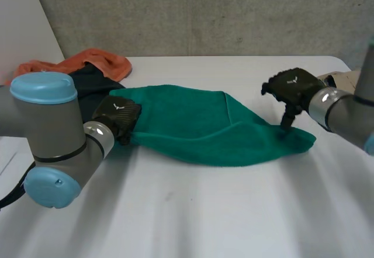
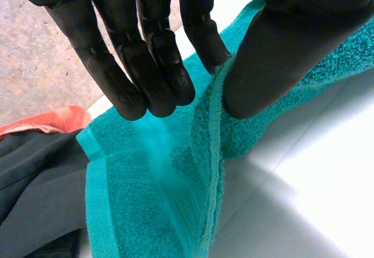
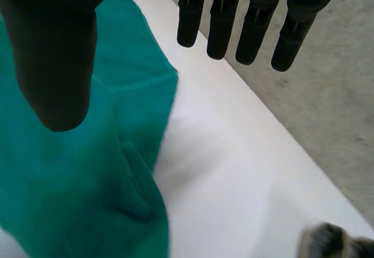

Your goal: Fold the laundry.

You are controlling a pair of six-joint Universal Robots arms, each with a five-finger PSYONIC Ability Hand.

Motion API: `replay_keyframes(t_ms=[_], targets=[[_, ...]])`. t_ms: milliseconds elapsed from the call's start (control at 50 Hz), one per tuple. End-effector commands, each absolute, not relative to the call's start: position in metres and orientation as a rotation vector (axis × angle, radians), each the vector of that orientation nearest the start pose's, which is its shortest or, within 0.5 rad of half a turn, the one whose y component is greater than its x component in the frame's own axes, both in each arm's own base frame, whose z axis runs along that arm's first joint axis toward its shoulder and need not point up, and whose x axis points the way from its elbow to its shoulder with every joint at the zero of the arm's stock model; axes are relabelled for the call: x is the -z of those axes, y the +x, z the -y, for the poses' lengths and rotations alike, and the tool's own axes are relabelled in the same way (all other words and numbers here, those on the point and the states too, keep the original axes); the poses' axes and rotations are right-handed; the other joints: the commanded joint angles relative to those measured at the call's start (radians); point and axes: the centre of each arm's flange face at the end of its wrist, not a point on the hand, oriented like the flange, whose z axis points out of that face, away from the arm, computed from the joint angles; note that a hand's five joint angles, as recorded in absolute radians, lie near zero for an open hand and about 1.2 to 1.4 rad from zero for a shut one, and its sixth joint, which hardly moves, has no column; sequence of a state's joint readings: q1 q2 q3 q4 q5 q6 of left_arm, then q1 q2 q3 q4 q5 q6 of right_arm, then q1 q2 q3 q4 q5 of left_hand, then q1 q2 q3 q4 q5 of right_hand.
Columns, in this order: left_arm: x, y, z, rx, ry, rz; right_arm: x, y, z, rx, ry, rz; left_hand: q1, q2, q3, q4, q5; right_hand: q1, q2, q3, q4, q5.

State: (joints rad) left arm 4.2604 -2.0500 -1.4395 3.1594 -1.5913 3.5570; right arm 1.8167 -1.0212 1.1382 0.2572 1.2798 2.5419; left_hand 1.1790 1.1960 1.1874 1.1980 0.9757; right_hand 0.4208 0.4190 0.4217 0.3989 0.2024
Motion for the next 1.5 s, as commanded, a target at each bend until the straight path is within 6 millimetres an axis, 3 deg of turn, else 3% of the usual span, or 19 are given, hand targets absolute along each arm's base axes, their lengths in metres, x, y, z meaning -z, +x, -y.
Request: replay_keyframes(t_ms=[20, 120, 240, 280, 360, 440, 520, 540, 600, 620, 700, 740, 800, 900, 1060, 1160, 1260, 1420, 1500], targets=[[-0.187, -0.276, 0.275, 1.829, 1.060, -2.325, -0.204, 0.280, 0.346, 1.555, -1.273, -2.239, 0.217, 0.200, 0.209, 0.198, 0.246, 0.027, 0.029, 0.026, 0.049, 0.071], [-0.187, -0.275, 0.278, 1.834, 1.051, -2.323, -0.178, 0.293, 0.353, 1.457, -1.318, -2.269, 0.217, 0.200, 0.209, 0.198, 0.246, 0.027, 0.029, 0.026, 0.049, 0.071], [-0.187, -0.272, 0.291, 1.855, 1.033, -2.304, -0.156, 0.297, 0.370, 1.524, -1.335, -2.316, 0.217, 0.200, 0.209, 0.198, 0.246, 0.120, 0.122, 0.119, 0.142, 0.164], [-0.187, -0.272, 0.296, 1.863, 1.031, -2.294, -0.154, 0.299, 0.374, 1.565, -1.331, -2.314, 0.217, 0.200, 0.209, 0.198, 0.246, 0.261, 0.263, 0.260, 0.283, 0.305], [-0.191, -0.274, 0.311, 1.903, 1.039, -2.237, -0.165, 0.306, 0.385, 1.716, -1.311, -2.240, 0.217, 0.200, 0.209, 0.198, 0.246, 0.974, 0.976, 0.973, 0.996, 1.018], [-0.214, -0.281, 0.335, 2.027, 1.040, -2.067, -0.198, 0.315, 0.395, 1.946, -1.268, -2.097, 0.217, 0.200, 0.209, 0.198, 0.246, 0.975, 0.977, 0.975, 0.997, 1.019], [-0.278, -0.288, 0.366, 2.265, 0.941, -1.766, -0.266, 0.321, 0.409, 2.355, -1.132, -1.811, 0.217, 0.200, 0.209, 0.198, 0.246, 0.975, 0.977, 0.975, 0.997, 1.019], [-0.310, -0.289, 0.374, 2.368, 0.875, -1.632, -0.299, 0.320, 0.412, 2.531, -1.035, -1.667, 0.217, 0.200, 0.209, 0.198, 0.246, 0.975, 0.977, 0.975, 0.997, 1.019], [-0.361, -0.289, 0.380, 2.517, 0.762, -1.424, -0.344, 0.314, 0.410, 2.731, -0.879, -1.455, 0.217, 0.200, 0.209, 0.198, 0.246, 0.975, 0.977, 0.975, 0.997, 1.019], [-0.391, -0.286, 0.381, 2.593, 0.686, -1.305, -0.366, 0.311, 0.405, 2.810, -0.794, -1.335, 0.217, 0.200, 0.209, 0.198, 0.246, 0.975, 0.977, 0.975, 0.997, 1.019], [-0.431, -0.278, 0.376, 2.689, 0.572, -1.187, -0.398, 0.301, 0.389, 2.903, -0.685, -1.128, 0.217, 0.200, 0.209, 0.198, 0.246, 0.975, 0.977, 0.975, 0.997, 1.019], [-0.434, -0.278, 0.373, 2.701, 0.566, -1.200, -0.399, 0.298, 0.383, 2.907, -0.693, -1.111, 0.217, 0.200, 0.209, 0.198, 0.246, 0.975, 0.977, 0.975, 0.997, 1.019], [-0.417, -0.277, 0.373, 2.674, 0.607, -1.314, -0.385, 0.296, 0.375, 2.853, -0.758, -1.174, 0.217, 0.200, 0.209, 0.198, 0.246, 0.975, 0.977, 0.975, 0.997, 1.019], [-0.352, -0.271, 0.368, 2.491, 0.725, -1.640, -0.337, 0.291, 0.365, 2.672, -0.899, -1.397, 0.217, 0.200, 0.209, 0.198, 0.246, 0.975, 0.977, 0.975, 0.997, 1.019], [-0.233, -0.261, 0.335, 2.115, 0.928, -2.067, -0.218, 0.273, 0.329, 2.185, -1.202, -1.839, 0.217, 0.200, 0.209, 0.198, 0.246, 0.975, 0.977, 0.975, 0.997, 1.019], [-0.180, -0.259, 0.315, 1.936, 1.115, -2.156, -0.166, 0.257, 0.309, 1.952, -1.395, -2.008, 0.217, 0.200, 0.209, 0.198, 0.246, 0.975, 0.977, 0.975, 0.997, 1.019], [-0.157, -0.253, 0.327, 1.854, 1.170, -2.126, -0.152, 0.251, 0.311, 1.898, -1.422, -2.059, 0.194, 0.177, 0.186, 0.175, 0.223, 0.975, 0.977, 0.975, 0.997, 1.019], [-0.149, -0.243, 0.343, 1.790, 1.134, -2.164, -0.154, 0.249, 0.315, 1.897, -1.325, -2.085, -0.421, -0.438, -0.430, -0.440, -0.393, 0.975, 0.977, 0.975, 0.997, 1.019], [-0.145, -0.237, 0.340, 1.738, 1.114, -2.218, -0.156, 0.246, 0.318, 1.913, -1.287, -2.094, -0.519, -0.536, -0.528, -0.538, -0.490, 0.975, 0.977, 0.975, 0.997, 1.019]])
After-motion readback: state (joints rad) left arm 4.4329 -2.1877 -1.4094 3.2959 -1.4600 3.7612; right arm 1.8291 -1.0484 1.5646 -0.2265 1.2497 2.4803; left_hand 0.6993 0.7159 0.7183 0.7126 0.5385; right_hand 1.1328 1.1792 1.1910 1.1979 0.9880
